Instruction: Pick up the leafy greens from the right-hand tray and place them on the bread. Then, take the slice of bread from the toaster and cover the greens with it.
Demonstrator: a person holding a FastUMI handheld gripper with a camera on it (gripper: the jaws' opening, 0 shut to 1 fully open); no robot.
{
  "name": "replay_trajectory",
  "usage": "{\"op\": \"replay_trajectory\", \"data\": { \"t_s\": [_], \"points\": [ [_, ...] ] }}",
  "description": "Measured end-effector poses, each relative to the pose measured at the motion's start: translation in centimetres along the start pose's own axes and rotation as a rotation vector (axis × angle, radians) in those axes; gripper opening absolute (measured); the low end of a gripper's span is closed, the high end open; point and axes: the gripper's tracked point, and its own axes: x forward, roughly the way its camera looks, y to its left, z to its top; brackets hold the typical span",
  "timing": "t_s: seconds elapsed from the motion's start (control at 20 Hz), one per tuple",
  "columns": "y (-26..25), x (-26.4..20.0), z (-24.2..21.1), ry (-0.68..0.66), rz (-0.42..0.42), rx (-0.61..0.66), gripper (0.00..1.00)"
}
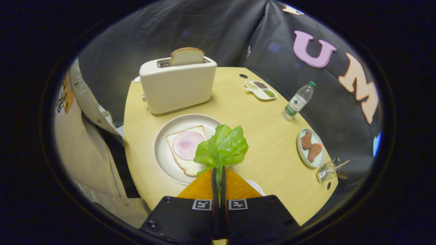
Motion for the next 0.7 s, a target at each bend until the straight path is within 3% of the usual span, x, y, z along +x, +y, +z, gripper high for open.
{"op": "replay_trajectory", "data": {
  "t_s": [0.7],
  "points": [
    [7.0, 5.2, 3.0, 0.022, 0.195, -0.034, 0.05]
  ]
}}
